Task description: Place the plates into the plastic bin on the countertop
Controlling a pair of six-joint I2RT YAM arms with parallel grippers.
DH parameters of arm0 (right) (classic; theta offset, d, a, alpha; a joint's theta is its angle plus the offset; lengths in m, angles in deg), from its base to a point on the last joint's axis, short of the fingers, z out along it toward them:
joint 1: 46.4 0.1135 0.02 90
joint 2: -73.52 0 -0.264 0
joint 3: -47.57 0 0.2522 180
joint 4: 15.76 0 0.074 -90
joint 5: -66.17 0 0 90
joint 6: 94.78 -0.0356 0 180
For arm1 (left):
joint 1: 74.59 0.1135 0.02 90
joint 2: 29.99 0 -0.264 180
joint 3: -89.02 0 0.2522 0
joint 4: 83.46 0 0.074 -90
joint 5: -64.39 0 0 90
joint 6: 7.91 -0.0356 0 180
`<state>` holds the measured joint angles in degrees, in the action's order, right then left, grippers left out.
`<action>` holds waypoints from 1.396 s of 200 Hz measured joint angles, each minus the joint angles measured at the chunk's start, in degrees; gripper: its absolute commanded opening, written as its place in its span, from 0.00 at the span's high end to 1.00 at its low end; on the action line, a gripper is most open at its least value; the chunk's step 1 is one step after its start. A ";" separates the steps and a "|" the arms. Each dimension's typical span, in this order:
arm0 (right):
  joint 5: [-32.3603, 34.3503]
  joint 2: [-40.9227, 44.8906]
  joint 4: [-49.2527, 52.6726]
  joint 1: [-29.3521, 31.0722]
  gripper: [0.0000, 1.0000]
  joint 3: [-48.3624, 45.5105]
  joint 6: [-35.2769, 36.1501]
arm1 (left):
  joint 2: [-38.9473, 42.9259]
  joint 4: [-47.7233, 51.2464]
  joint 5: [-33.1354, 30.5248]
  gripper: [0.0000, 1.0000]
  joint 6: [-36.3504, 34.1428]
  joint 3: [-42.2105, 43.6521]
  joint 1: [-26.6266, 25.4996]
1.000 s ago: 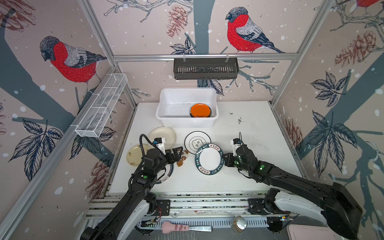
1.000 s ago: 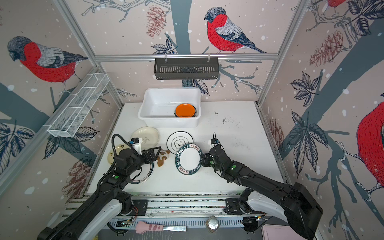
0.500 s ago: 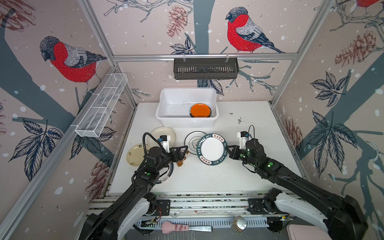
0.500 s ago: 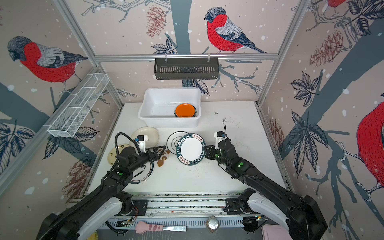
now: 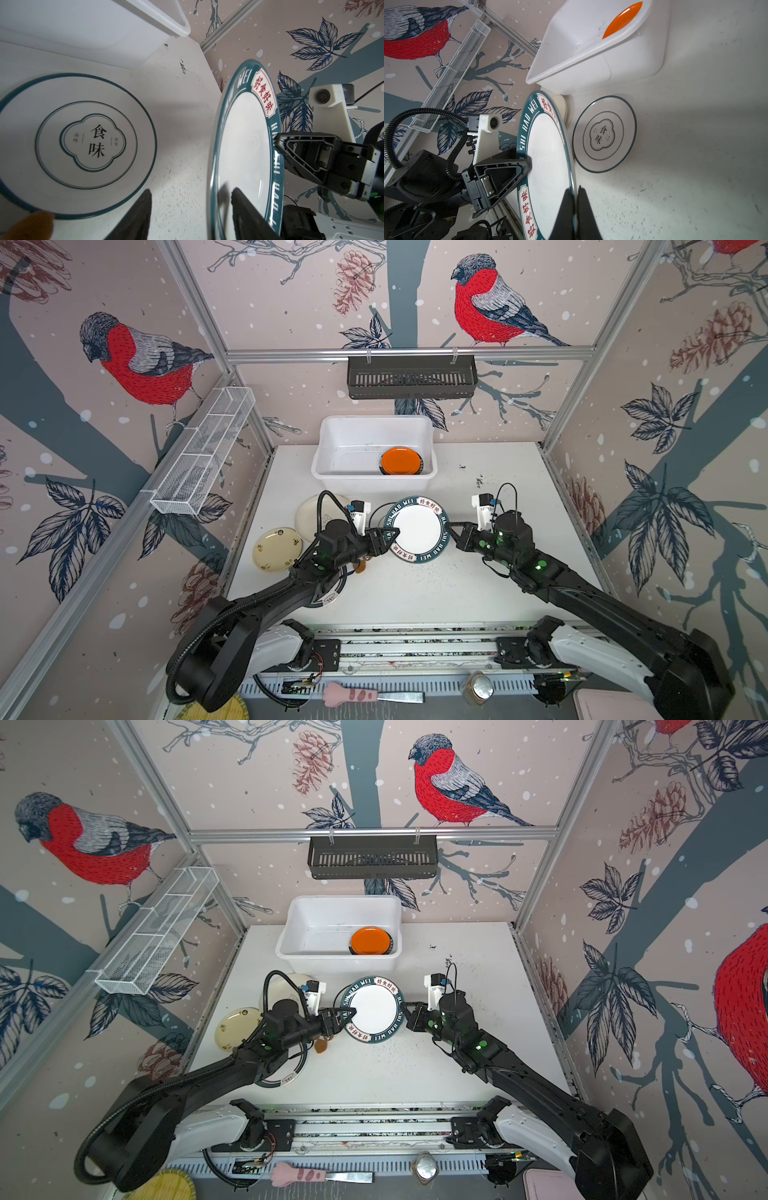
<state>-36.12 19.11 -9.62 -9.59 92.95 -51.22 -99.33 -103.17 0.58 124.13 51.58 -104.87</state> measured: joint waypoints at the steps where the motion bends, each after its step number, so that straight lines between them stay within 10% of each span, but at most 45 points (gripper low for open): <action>1: 0.00 0.02 0.00 0.00 1.00 -0.04 0.07 | -0.26 -0.13 0.09 0.56 0.00 -0.11 -0.04; 103: 3.34 0.85 2.14 -0.61 0.91 -2.03 1.51 | -4.81 -3.58 2.25 1.00 2.73 -5.29 -0.37; 144: 3.15 0.66 2.82 -1.22 0.69 -1.42 2.93 | -5.88 -1.97 2.36 1.00 2.67 -7.67 -0.57; 165: 2.78 0.66 2.51 -1.81 0.32 -0.63 3.32 | -6.64 1.07 1.90 1.00 1.31 -10.84 -0.57; 191: 2.43 0.76 2.16 -3.34 0.10 0.96 4.83 | -7.26 6.93 -1.01 1.00 -0.33 -15.76 -0.57; 279: 6.49 3.32 5.60 -13.77 0.02 6.45 11.47 | -19.91 14.05 -6.86 1.00 -3.13 -36.79 6.38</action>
<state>-29.63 22.43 -4.02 -23.35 99.39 -39.75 -119.24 -89.12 -6.28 121.00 14.79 -98.49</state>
